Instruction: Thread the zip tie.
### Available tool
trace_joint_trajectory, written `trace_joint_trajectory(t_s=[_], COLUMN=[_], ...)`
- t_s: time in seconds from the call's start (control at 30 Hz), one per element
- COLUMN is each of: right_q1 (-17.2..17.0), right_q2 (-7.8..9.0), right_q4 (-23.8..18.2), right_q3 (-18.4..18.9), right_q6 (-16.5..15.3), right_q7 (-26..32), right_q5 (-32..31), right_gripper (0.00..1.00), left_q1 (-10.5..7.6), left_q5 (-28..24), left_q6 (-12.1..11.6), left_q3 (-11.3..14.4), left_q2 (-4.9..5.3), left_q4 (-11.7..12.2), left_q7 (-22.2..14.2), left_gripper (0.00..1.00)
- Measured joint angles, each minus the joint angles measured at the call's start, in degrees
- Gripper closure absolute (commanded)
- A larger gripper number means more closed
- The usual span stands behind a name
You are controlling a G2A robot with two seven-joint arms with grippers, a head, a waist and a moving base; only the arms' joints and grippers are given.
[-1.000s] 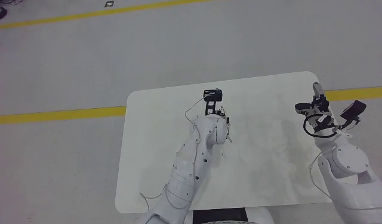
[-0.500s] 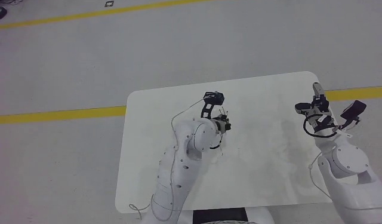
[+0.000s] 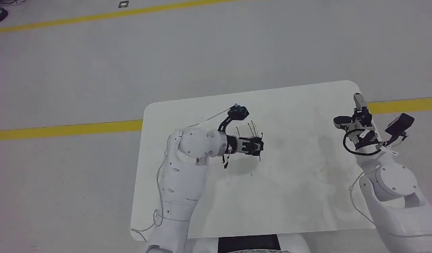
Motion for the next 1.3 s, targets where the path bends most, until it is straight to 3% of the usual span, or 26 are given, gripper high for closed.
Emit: trace_joint_trajectory(t_s=[0.23, 0.43, 0.77, 0.83, 0.93, 1.07, 1.2, 1.3], right_q1=[0.0, 0.0, 0.0, 0.0, -0.3, -0.1, -0.1, 0.0], right_q2=[0.0, 0.0, 0.01, 0.26, 0.52, 0.79, 1.15, 1.44], right_q4=[0.0, 0.0, 0.0, 0.1, 1.3, 2.6, 2.0, 1.6], right_q3=[0.0, 0.0, -0.1, 0.0, 0.7, 0.8, -0.3, -1.1], right_q6=[0.0, 0.0, 0.0, -0.1, -2.1, -3.0, -3.2, -3.4], right_q7=[0.0, 0.0, 0.1, 2.7, 10.3, 18.7, 28.2, 35.3], right_q5=[0.0, 0.0, -0.1, -2.5, -3.4, -1.6, -2.2, -2.2], right_gripper=[0.0, 0.0, 0.0, 0.0, 0.0, 0.0, 0.0, 0.0], left_q1=[-4.19, -6.76, -6.76, -6.35, -6.39, -7.6, -9.16, -11.45], left_q5=[-16.7, -23.1, -23.6, -26.2, -33.9, -44.5, -54.2, -60.4], left_q6=[-1.4, -0.3, -0.2, 1.0, 0.5, -1.4, -3.3, -4.4], left_q3=[1.9, 4.3, 4.6, 4.1, 4.6, 9.2, 15.9, 22.6], left_q2=[3.78, 7.49, 7.76, 8.02, 8.9, 11.53, 15.16, 18.48], left_q4=[7.9, 10.9, 11.1, 12.2, 15.0, 18.5, 19.8, 20.3], left_q7=[0.0, 0.0, 0.2, 1.4, 0.0, 0.0, 0.0, 0.0], left_gripper=[1.0, 1.0, 1.0, 1.0, 1.0, 1.0, 1.0, 1.0])
